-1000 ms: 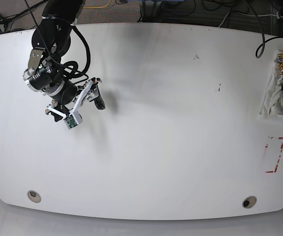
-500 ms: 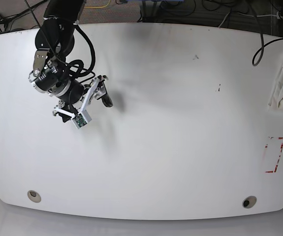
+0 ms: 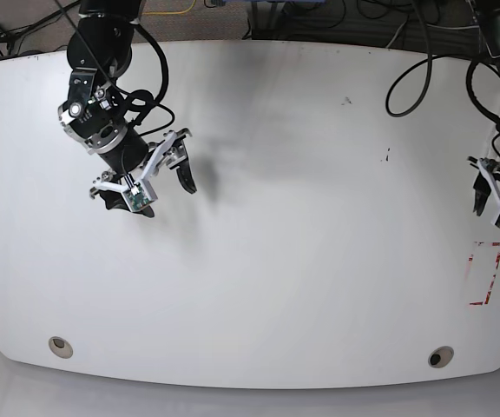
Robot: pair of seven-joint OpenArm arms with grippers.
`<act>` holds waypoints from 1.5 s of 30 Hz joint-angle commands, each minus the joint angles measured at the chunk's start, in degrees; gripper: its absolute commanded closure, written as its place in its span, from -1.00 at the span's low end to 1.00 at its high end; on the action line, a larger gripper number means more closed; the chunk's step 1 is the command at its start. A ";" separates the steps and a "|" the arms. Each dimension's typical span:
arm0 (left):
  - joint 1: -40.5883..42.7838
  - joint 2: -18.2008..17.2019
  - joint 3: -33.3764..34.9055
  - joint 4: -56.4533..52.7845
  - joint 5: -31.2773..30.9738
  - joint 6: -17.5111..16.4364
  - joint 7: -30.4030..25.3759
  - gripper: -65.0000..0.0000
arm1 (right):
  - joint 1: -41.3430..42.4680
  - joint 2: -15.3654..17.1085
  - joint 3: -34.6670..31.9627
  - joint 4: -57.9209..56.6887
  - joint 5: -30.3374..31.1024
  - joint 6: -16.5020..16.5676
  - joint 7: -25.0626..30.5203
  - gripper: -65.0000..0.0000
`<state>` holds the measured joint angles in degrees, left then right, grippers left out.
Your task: Fold the T-shirt properly
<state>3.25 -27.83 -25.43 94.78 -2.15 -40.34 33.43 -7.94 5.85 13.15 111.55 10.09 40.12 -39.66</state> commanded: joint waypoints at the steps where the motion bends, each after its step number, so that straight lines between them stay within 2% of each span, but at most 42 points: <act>1: -1.00 2.21 -0.11 2.32 0.00 4.60 -0.77 -0.02 | -0.80 -0.88 0.35 -2.23 -5.56 -0.12 10.08 -0.44; 4: -1.18 5.20 1.39 3.11 0.00 6.27 -1.74 -0.02 | -2.47 -2.64 1.31 -5.83 -9.34 -0.12 17.90 -0.44; 7: -0.30 8.19 1.03 6.01 0.00 8.03 -5.61 -0.02 | -4.93 -3.34 3.25 -7.15 -9.78 -0.12 23.00 -0.44; 12: 6.73 14.87 -0.20 10.58 0.00 12.60 -15.28 -0.02 | -9.68 -3.25 4.39 -7.68 -9.78 -0.12 27.66 -0.44; 17: 11.66 18.03 2.09 11.72 0.09 15.24 -23.45 -0.02 | -13.37 -3.43 4.39 -7.59 -9.78 -0.12 31.09 -0.44; 20: 16.31 19.44 2.27 13.31 0.00 15.41 -24.77 -0.02 | -16.63 -3.52 4.39 -6.71 -9.52 -0.12 31.62 -0.44; 27: 26.95 25.15 2.71 18.84 -0.18 15.50 -25.21 -0.02 | -24.63 -3.43 6.50 -5.57 -2.22 -0.12 34.43 -0.44; 34: 38.12 29.29 3.14 20.25 -0.44 15.41 -25.21 -0.01 | -31.04 -3.52 7.38 -5.48 0.95 -0.12 34.96 -0.44; 45: 50.69 29.99 3.14 20.07 -0.44 15.41 -25.21 0.00 | -40.71 -3.52 7.38 -5.66 4.29 -0.12 36.19 -0.44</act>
<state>51.70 2.20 -22.13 113.84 -1.72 -24.88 9.54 -47.22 1.91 20.29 104.99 12.32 39.46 -6.11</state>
